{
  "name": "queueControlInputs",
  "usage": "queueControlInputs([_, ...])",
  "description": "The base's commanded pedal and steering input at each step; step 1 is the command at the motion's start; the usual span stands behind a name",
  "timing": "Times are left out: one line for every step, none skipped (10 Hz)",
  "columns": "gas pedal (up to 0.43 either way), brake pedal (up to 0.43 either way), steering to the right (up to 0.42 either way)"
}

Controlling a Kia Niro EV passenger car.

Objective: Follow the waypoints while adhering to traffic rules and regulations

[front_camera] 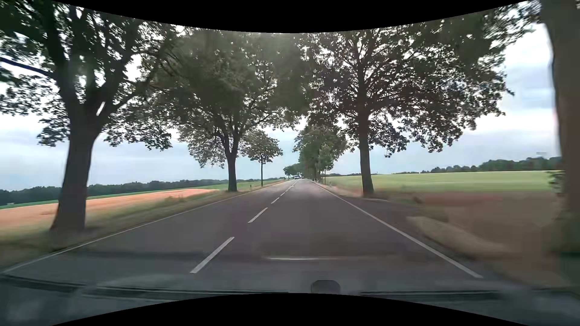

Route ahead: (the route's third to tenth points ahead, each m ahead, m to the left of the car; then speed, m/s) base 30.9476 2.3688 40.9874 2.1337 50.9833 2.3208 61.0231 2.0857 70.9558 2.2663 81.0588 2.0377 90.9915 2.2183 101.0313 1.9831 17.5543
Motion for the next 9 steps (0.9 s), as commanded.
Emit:
queueControlInputs([0.177,0.000,-0.003])
queueControlInputs([0.177,0.000,-0.003])
queueControlInputs([0.177,0.000,-0.003])
queueControlInputs([0.177,0.000,-0.003])
queueControlInputs([0.177,0.000,-0.003])
queueControlInputs([0.177,0.000,-0.003])
queueControlInputs([0.177,0.000,-0.003])
queueControlInputs([0.177,0.000,-0.003])
queueControlInputs([0.177,0.000,-0.003])
